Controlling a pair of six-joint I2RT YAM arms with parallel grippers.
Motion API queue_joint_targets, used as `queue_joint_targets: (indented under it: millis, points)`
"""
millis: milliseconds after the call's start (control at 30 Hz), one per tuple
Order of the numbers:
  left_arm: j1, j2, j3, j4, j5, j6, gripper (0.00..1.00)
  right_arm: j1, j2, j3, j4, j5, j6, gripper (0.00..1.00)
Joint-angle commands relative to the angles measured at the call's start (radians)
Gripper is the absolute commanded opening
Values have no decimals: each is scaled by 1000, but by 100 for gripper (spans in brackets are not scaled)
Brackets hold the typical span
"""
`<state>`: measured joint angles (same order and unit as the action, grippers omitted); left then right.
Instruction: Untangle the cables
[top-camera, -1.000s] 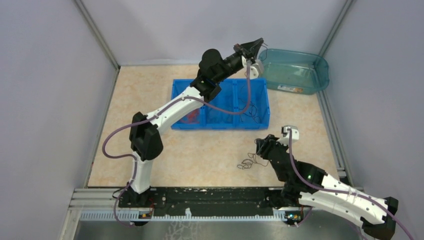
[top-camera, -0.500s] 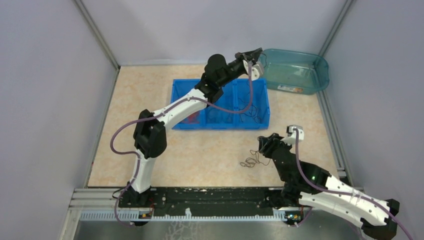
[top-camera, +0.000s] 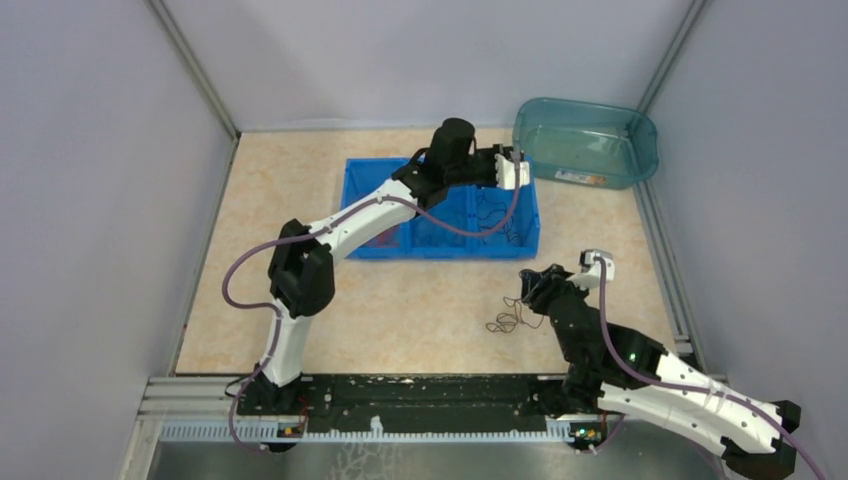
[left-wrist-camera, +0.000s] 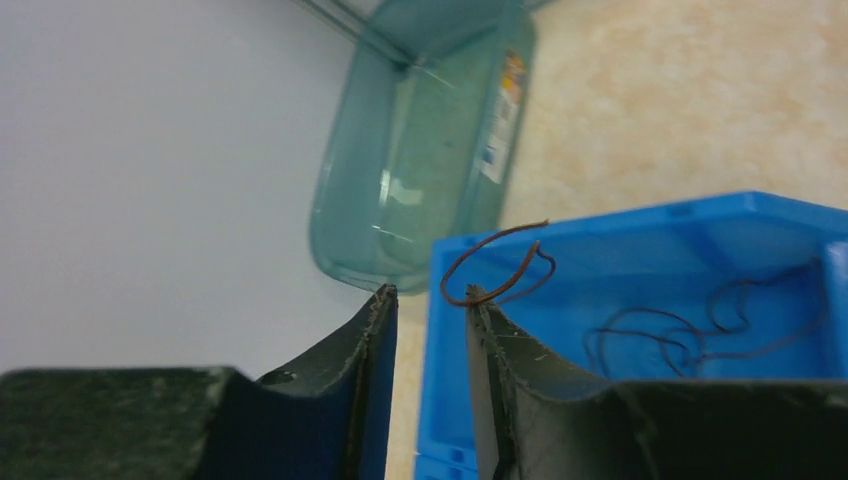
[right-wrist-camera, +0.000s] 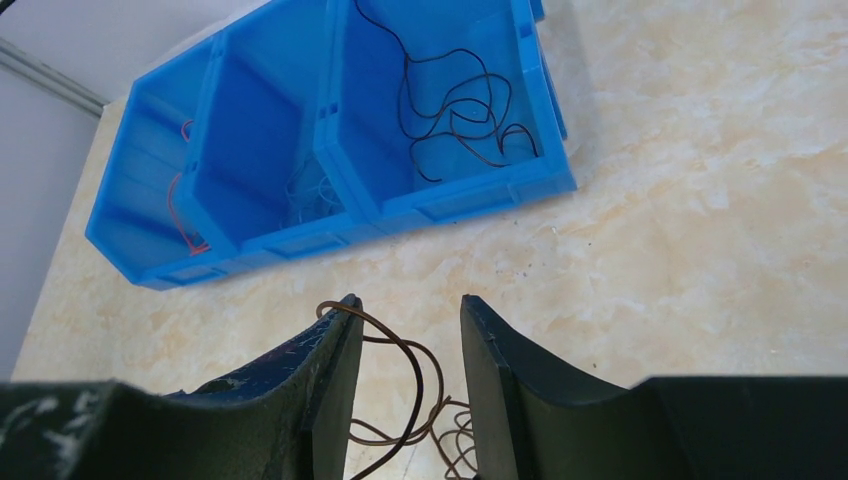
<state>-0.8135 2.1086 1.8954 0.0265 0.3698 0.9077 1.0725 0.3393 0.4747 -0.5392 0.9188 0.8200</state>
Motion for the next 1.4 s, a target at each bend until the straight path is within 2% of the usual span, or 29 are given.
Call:
queue_joint_targets:
  millis: [0,100,133,200,233,333,400,467,600,767,900,1000,1233,1367]
  points:
    - [-3,-14,50,-314,127,106,41,6,-14,47,24,23,-11,42]
    - [-4,-31,53,-414,190,115,51,6,-10,43,33,24,-14,42]
    - [-4,-32,59,-452,205,116,61,6,-7,43,36,23,-15,41]
    - [-4,-24,95,-548,228,132,94,6,-2,45,35,19,-15,41]
    - [-4,-19,124,-588,228,131,99,6,2,48,33,17,-15,41]
    - [4,-26,161,-673,226,126,99,6,13,54,31,12,-12,41]
    - [27,-72,122,-691,296,99,99,6,21,60,44,10,-13,40]
    - [41,-158,13,-680,361,80,99,6,29,71,75,5,-23,39]
    - [31,-392,-304,-592,473,9,99,6,32,72,258,-66,-121,38]
    - [-7,-584,-547,-428,462,-169,99,5,87,120,411,-86,-192,33]
    - [-1,-622,-528,-469,415,-226,99,-10,191,194,493,-88,-300,31]
    - [44,-635,-484,-521,407,-271,99,-60,276,260,533,-141,-381,31]
    - [248,-661,-405,-584,398,-421,99,-378,463,406,550,-455,-402,31]
    - [376,-675,-355,-568,381,-529,99,-491,620,530,570,-544,-463,31]
